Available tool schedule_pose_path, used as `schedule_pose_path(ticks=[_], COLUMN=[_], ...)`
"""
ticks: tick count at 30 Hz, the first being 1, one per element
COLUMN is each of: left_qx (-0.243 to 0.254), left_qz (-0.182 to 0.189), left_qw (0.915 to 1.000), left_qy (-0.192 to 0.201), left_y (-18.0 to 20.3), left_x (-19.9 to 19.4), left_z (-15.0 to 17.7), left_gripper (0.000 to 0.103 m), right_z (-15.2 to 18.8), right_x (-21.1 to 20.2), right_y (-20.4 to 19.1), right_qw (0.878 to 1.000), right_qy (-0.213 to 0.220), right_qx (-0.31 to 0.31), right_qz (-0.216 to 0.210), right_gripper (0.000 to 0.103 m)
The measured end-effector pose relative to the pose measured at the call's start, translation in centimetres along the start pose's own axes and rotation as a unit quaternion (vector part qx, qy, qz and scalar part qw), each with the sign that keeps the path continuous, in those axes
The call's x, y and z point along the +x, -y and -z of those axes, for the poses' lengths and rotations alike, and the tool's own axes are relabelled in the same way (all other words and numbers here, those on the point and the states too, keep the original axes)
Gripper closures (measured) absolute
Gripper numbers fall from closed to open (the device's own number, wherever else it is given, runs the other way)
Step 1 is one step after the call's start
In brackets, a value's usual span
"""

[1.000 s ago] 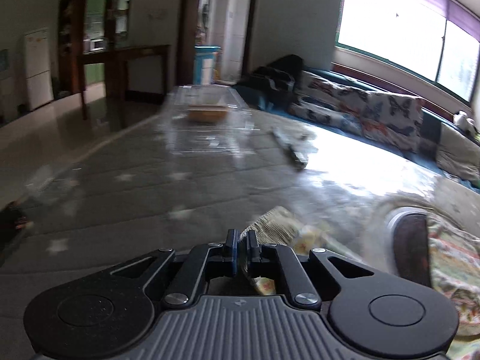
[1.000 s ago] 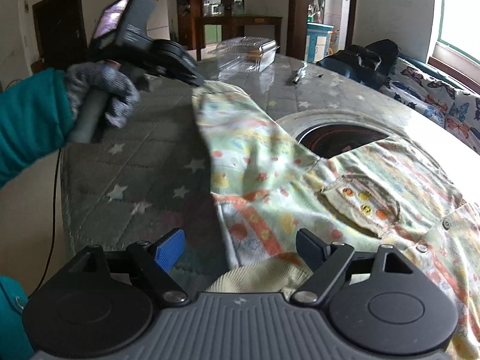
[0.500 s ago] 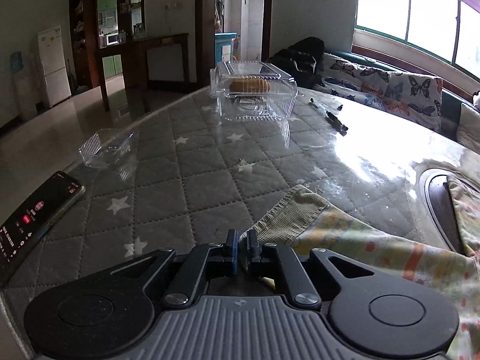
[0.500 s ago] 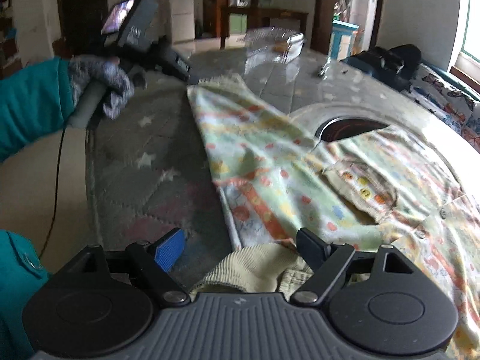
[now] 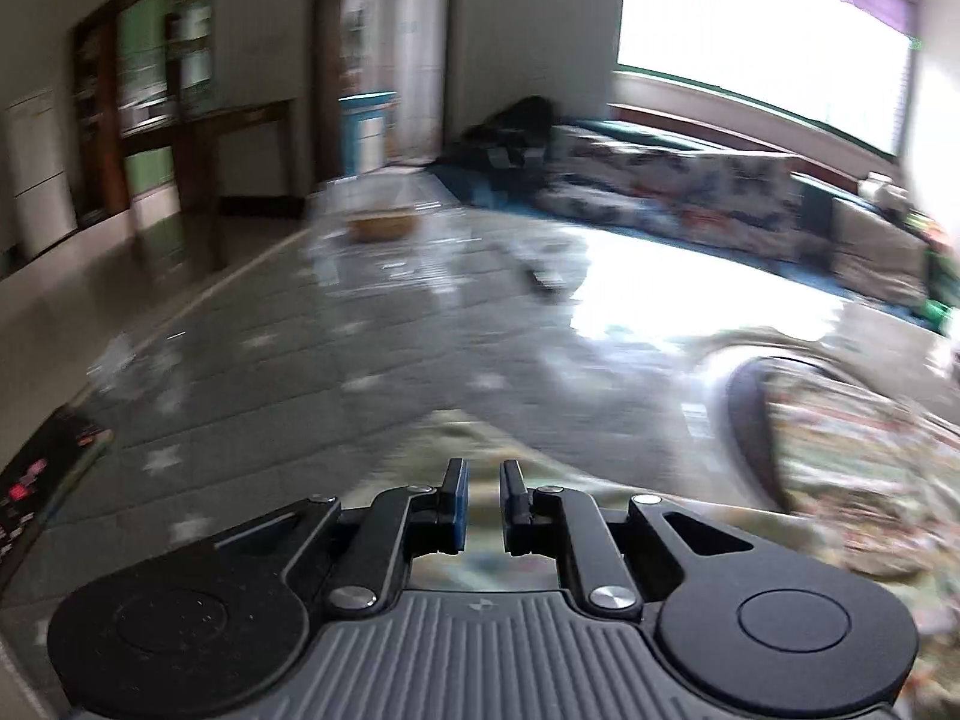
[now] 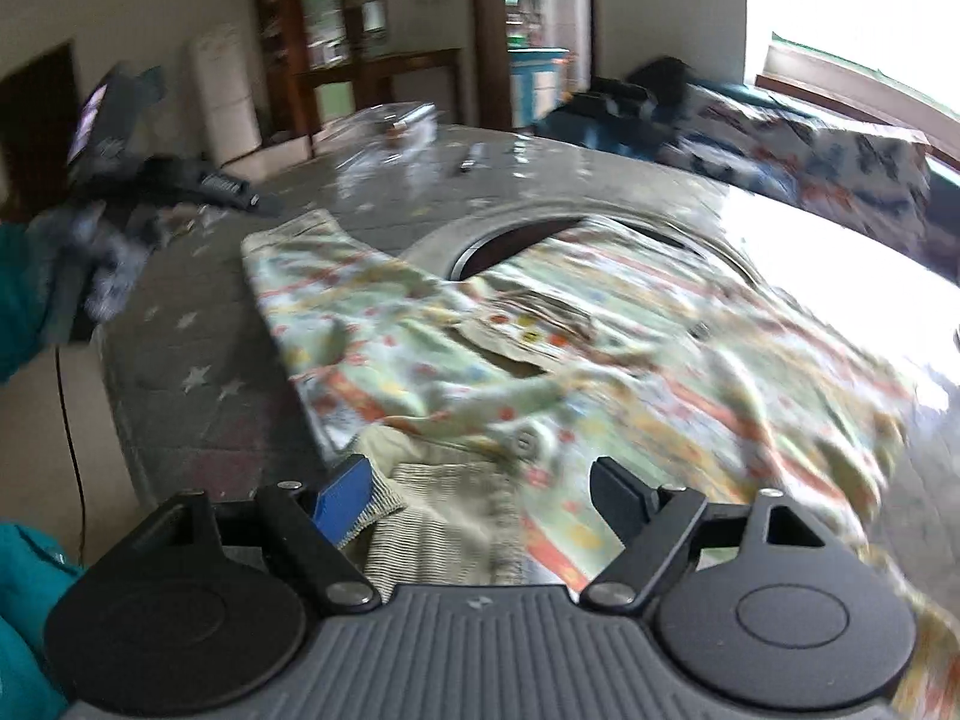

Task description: Fold clothes

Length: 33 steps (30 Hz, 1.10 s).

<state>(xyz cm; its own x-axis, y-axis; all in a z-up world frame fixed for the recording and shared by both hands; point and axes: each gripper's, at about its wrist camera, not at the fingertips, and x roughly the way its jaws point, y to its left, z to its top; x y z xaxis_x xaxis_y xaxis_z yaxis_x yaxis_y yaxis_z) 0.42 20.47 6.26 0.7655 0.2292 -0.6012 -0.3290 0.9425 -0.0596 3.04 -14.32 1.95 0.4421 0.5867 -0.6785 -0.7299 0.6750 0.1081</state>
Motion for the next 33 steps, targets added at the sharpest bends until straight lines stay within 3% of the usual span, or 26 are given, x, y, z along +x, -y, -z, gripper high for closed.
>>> schedule_pose_path(ticks=[3,7,11,16,23,29,33], left_qx=[0.026,0.067,0.113,0.17,0.219,0.194,0.204], left_qz=[0.058,0.126,0.178,0.207,0.216,0.245,0.286], left_qw=[0.998,0.9893,0.9758,0.9607,0.9495,0.9484,0.9343], left_qy=[-0.008,-0.029,-0.058,-0.074,-0.061,-0.054,-0.063], left_y=[3.2,7.9,12.4,15.5,16.2,16.7,18.9], left_x=[-0.3,0.3,1.1,1.3,0.1,-0.2,0.0], left_z=[0.2,1.2,3.2,5.6,6.8,4.9,4.8], left_gripper=[0.091,0.091,0.091,0.091,0.086,0.086,0.086], right_z=[0.0,0.1,1.3,2.9,1.5,-0.7,-1.8], right_x=[-0.9,-0.8,0.3,1.1,-0.3,0.1,0.8], right_y=[1.4,1.6,1.9,2.7,5.2,9.9,13.6], right_qw=[0.998,0.999,0.999,0.998,0.996,0.989,0.981], right_qy=[0.022,0.029,0.008,-0.019,0.01,0.028,0.026], right_qx=[0.047,0.036,0.035,0.045,0.063,0.085,0.101], right_qz=[-0.028,0.022,0.038,0.049,0.068,0.12,0.166], right_gripper=[0.024,0.023,0.024,0.025,0.025,0.027,0.033])
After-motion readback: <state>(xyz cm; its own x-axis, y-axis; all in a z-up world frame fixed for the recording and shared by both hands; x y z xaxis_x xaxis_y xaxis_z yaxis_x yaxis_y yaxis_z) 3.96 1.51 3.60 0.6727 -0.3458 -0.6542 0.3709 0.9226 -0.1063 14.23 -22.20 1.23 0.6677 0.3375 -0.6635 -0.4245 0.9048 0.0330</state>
